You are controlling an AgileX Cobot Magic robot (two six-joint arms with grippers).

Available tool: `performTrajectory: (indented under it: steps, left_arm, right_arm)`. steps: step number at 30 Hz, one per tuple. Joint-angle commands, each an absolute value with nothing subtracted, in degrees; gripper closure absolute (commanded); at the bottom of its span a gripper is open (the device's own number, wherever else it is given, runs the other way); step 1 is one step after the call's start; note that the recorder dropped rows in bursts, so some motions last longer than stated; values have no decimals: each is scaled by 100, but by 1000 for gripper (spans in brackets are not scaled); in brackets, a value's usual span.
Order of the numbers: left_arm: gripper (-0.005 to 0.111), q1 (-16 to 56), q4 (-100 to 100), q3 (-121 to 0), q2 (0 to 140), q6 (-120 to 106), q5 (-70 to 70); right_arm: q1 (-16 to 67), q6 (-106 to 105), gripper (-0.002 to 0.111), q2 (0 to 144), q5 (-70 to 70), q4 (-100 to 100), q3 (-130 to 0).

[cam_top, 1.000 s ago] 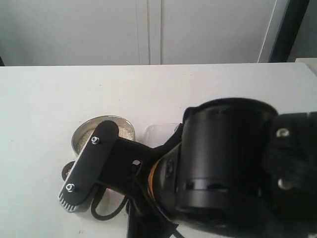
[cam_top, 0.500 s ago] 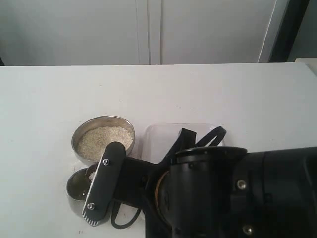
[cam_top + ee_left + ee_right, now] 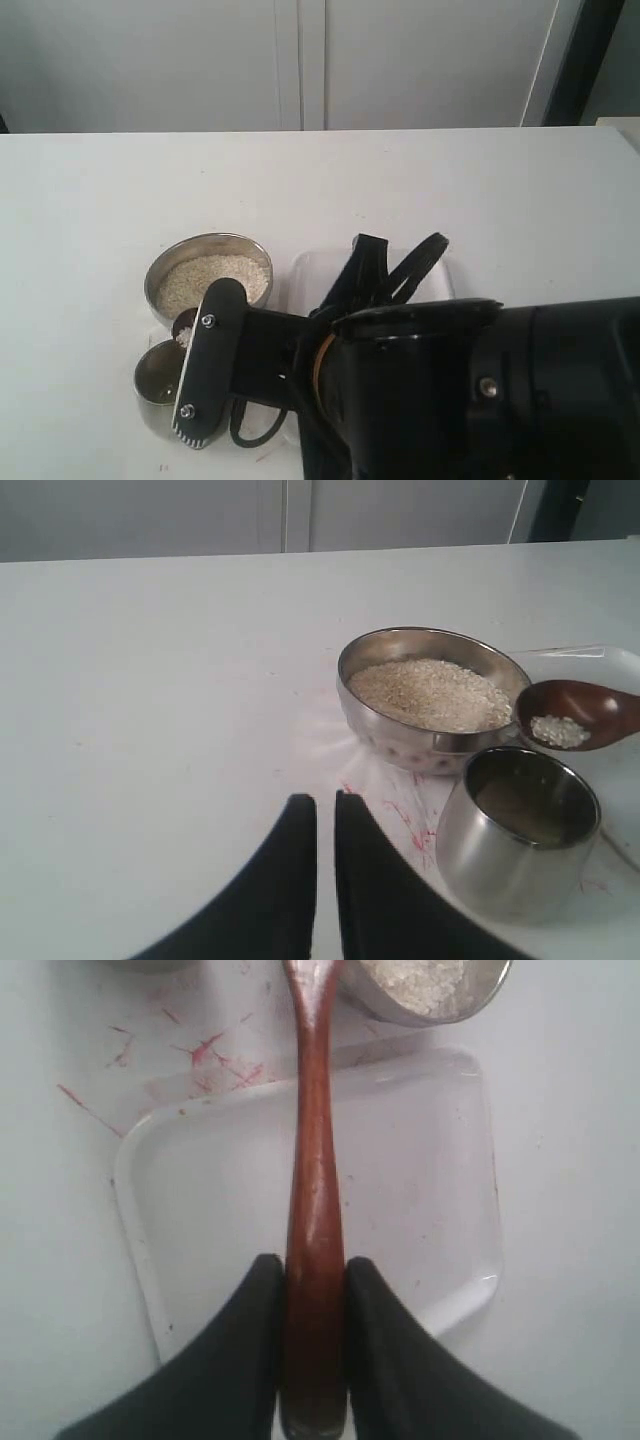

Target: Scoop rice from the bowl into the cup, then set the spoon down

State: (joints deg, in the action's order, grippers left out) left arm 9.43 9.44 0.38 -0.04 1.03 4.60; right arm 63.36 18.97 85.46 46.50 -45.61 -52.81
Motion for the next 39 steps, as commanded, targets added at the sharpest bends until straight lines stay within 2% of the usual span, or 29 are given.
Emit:
performTrajectory:
  steps: [1, 39]
  left_arm:
    - [92, 984, 978, 0, 0, 106, 438]
    - [92, 984, 978, 0, 0, 106, 438]
  right_arm:
    - [6353, 1621, 108, 8541, 4728, -4710, -5254]
    - [6353, 878, 108, 8541, 4555, -5909, -5254]
